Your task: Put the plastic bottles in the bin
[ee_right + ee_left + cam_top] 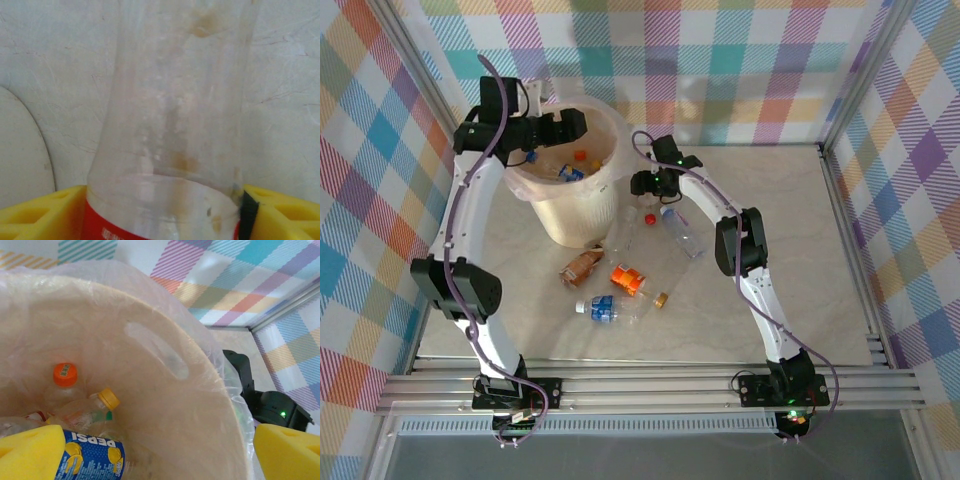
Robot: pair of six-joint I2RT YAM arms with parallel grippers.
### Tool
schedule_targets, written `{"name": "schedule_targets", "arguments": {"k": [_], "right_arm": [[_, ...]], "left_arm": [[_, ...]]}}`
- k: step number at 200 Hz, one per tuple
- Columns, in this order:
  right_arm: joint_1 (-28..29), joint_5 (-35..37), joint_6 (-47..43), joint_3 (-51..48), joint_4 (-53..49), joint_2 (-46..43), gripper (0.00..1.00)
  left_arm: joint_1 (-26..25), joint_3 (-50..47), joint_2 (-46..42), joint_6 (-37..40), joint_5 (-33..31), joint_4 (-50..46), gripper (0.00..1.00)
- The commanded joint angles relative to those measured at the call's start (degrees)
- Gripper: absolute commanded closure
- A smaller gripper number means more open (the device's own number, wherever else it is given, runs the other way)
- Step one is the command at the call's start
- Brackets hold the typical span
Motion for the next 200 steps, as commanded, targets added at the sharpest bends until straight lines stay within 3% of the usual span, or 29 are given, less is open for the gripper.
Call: {"name": "schedule_targets", "arguments": {"k": [1,68,115,173,200], "right_arm": [[0.5,-1.2,0.2,2.0,0.7,0.7,0.31],[0.5,-1.7,-0.2,3.2,1.9,-4.2,0.41],[0.5,2.2,-1.8,1.4,0.7,-10.9,0.44],[0.4,6.5,-2.5,-19.0,9.2,-28.0,0.47],[0.4,7.3,-2.4,-31.3,14.9,-37.9,0.48]], "left_arm": [[0.4,-2.8,-5.2,-0.6,-2.7,2.7,0.01],[0.4,-11.5,-14.5,-2.0,-5.1,8.2,0.00],[0.4,-17.9,-20.4,-4.3,-5.1,13.4,0.00],[0.2,-25.7,-26.9,-8.6,-2.3,20.6,0.00],[-2.3,-27.6,-28.4,-9.3,-2.0,22.1,0.00]]}}
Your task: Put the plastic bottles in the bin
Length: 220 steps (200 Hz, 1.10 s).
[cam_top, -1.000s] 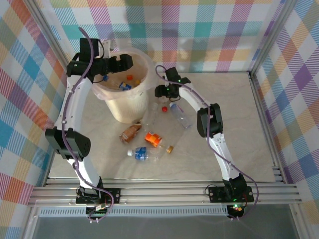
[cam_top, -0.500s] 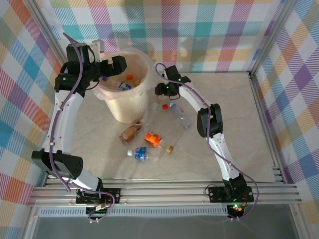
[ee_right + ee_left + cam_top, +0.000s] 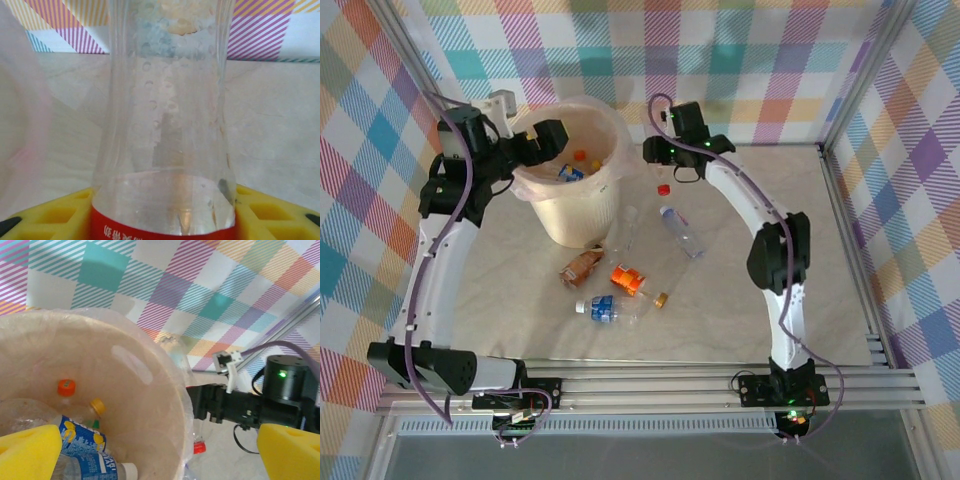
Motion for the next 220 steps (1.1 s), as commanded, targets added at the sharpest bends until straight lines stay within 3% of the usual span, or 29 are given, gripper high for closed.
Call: {"name": "schedule_targets", "arguments": {"k": [1,86,134,220], "right_arm": [[0.4,1.8,-0.9,-9.1,6.4,-7.0,0.48],[0.5,-1.4,-1.7,-41.9,18.8,-38.1,0.50],[0.5,-7.7,-2.7,-55.5,26.6,-52.6,0.50],[0.7,-19.2,-0.7,-64.2,35.9,-60.3,0.48]], "left_arm": [[-2.0,-1.5,-2.2,-1.9,1.4,4.4,0.00],[-19.3,-6.3,-2.0,-4.2,-4.8,12.6,0.02],[-25.8,-6.4,4.3,-9.7,-0.8,19.3,0.06],[-31.9,-1.1,13.7,-10.4,4.3,23.1,0.04]]}}
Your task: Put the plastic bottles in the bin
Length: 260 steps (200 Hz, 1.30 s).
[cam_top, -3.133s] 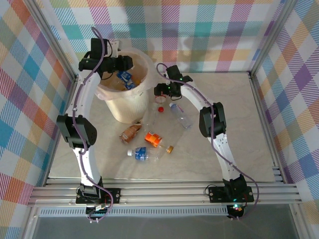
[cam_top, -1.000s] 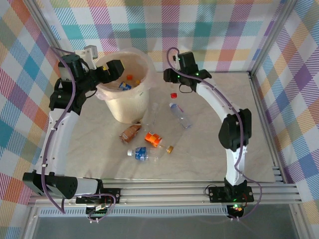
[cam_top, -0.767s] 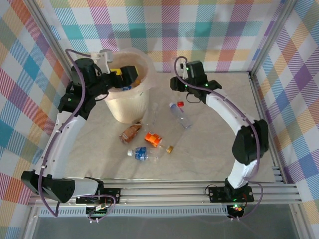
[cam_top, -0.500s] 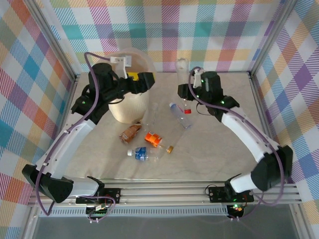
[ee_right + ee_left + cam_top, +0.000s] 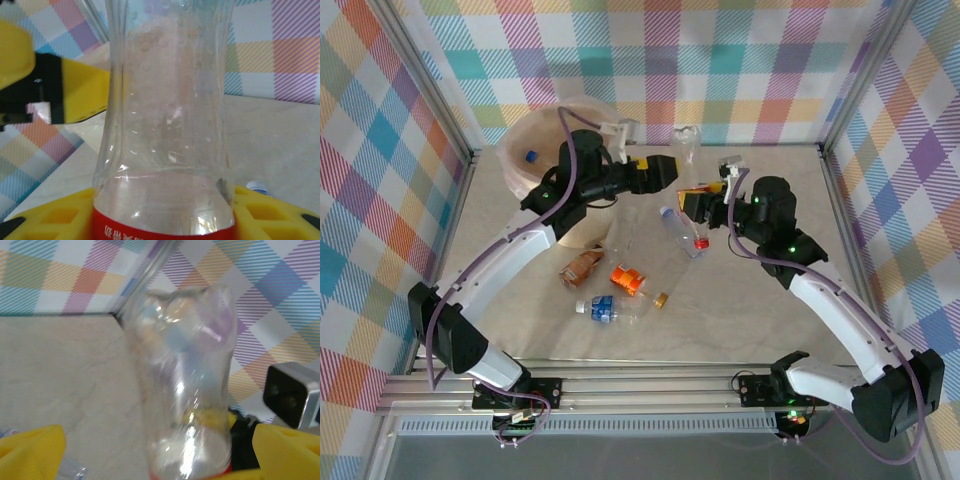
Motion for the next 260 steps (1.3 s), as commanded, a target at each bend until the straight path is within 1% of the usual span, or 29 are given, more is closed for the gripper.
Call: {"name": "schedule_targets", "arguments": {"k": [1,30,55,90,107,135,142,160,169,184,211,227,260], "right_arm": [[0.5,-5.9,0.7,-1.5,6.6,-1.7,0.49],[1.0,-7.4,1.5,-1.7,8.3,-0.7,0.48],[1.5,-9.0,2.5,-1.5,10.4,0.7,0.48],[2.3,-9.2,2.2,0.0,9.8,2.7,0.47],[2.5,-9.1,2.2,0.1,9.7,3.2,0.45],[2.7,-8.7,2.2,0.5,9.0,3.7,0.41],[2.8,-8.6,2.2,0.7,8.7,3.8,0.39],[2.9,-8.6,2.2,1.1,8.1,3.9,0.34],[2.9,-8.5,2.2,1.3,7.6,4.1,0.28],[2.9,-8.4,2.1,1.7,6.7,4.2,0.18],[3.0,-7.5,2.1,2.2,4.6,3.7,0.05],[3.0,-6.6,2.0,2.3,3.4,3.0,0.00],[3.0,-4.0,2.0,3.4,-0.3,1.5,0.00]], "left_arm": [[-2.2,3.5,2.2,-0.5,2.9,3.4,0.04],[-2.8,4.7,4.0,-0.7,3.3,3.8,0.05],[-2.8,4.9,4.7,-1.1,2.8,3.9,0.11],[-2.7,4.1,4.3,-1.0,1.0,4.0,0.26],[-2.8,3.6,3.7,-0.9,-0.7,4.0,0.31],[-2.8,2.3,2.7,-0.9,-3.4,4.1,0.45],[-2.8,2.2,2.4,-0.9,-4.2,4.1,0.48],[-2.7,1.9,2.1,-0.7,-5.1,4.1,0.51],[-2.7,1.9,2.0,-0.6,-5.6,4.1,0.53],[-2.5,2.0,1.8,-0.2,-6.3,4.0,0.54],[-1.9,2.7,0.9,1.8,-9.5,2.4,0.55],[-1.0,4.2,0.4,4.2,-11.3,0.4,0.55],[2.6,8.5,-0.6,9.4,-15.1,-4.1,0.56]]}}
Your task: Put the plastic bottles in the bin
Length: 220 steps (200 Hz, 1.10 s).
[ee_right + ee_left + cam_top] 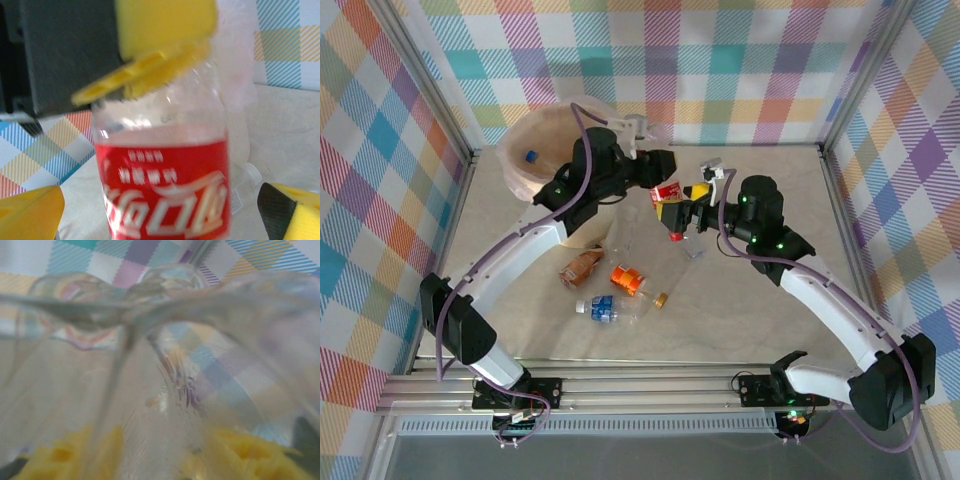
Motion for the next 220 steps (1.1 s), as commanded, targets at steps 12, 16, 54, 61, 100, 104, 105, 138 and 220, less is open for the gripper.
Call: {"name": "schedule_targets", "arguments": {"k": [12,16,54,61,100,104,105,138,220], "right_arm": [[0.3,3.2,-0.2,2.6,-4.1,-2.8,0.00],[0.3,3.6,-0.2,2.6,-4.3,-3.0,0.00],[0.3,8.5,1.3,2.6,-6.6,-3.4,0.00],[0.3,9.8,1.7,2.7,-7.2,-3.1,0.00],[0.3,14.3,3.0,4.5,-11.6,-0.4,0.00],[0.3,14.4,3.0,4.6,-11.8,-0.1,0.00],[0.3,14.3,3.0,4.6,-11.9,0.0,0.00],[0.3,14.2,3.0,4.7,-12.2,1.2,0.00],[0.3,16.6,4.3,4.8,-14.2,3.0,0.00]], "left_arm": [[5.1,7.0,-3.4,6.7,-4.5,-3.8,0.57],[5.8,7.8,-3.5,7.1,-4.5,-4.1,0.57],[11.7,16.3,-3.7,11.3,-4.4,-9.0,0.57],[12.7,17.8,-3.6,12.5,-4.8,-10.1,0.57],[18.5,23.7,-1.6,19.1,-9.4,-14.0,0.57],[19.2,24.1,-1.2,19.9,-9.6,-14.0,0.57],[19.3,24.1,-1.2,20.1,-9.7,-14.0,0.57],[23.7,28.3,2.2,27.5,-10.5,-15.7,0.57],[26.3,35.3,10.9,42.4,-15.9,-25.1,0.55]]}}
